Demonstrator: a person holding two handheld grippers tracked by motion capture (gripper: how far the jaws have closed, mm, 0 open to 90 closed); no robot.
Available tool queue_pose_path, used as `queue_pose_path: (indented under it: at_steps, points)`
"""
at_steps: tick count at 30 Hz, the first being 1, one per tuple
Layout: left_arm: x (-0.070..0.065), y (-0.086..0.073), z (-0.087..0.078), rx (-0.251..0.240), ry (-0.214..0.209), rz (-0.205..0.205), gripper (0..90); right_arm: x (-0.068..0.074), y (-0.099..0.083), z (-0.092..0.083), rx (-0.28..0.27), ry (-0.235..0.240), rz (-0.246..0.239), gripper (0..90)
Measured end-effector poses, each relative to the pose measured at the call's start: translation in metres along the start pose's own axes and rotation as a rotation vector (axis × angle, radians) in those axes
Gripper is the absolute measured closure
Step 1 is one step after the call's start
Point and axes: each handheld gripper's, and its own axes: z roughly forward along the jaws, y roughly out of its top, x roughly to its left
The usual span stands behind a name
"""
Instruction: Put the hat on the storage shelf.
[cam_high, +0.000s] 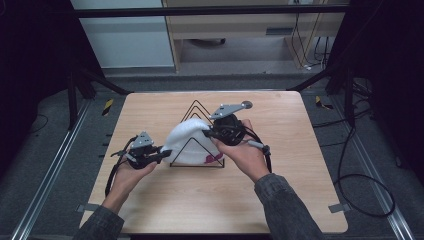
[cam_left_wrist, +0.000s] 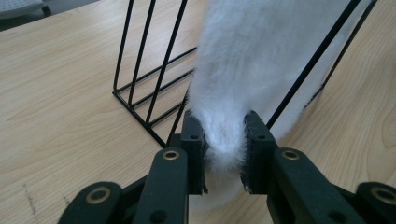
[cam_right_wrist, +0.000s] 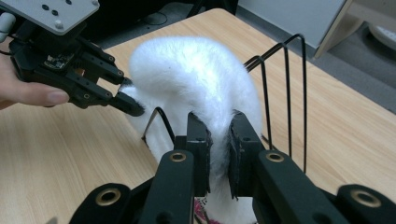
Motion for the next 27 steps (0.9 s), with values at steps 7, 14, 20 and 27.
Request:
queue_pose_path:
  at_steps: [7,14,20,27]
  points:
    - [-0.002,-0.007,0.001,0.007,0.008,0.005,73.5,0.004,0.000,0.002,0.009,0.004,-0.016,80.7]
    - [-0.001,-0.013,0.001,0.023,0.011,0.004,72.3,0.010,-0.005,0.003,0.011,0.014,-0.012,77.8]
    - [0.001,-0.015,-0.002,0.023,0.019,-0.010,69.7,0.012,-0.009,0.003,0.018,0.010,-0.010,72.4]
    - [-0.001,-0.016,-0.018,-0.012,0.035,-0.009,68.0,0.016,-0.011,-0.002,0.015,-0.003,-0.009,64.1]
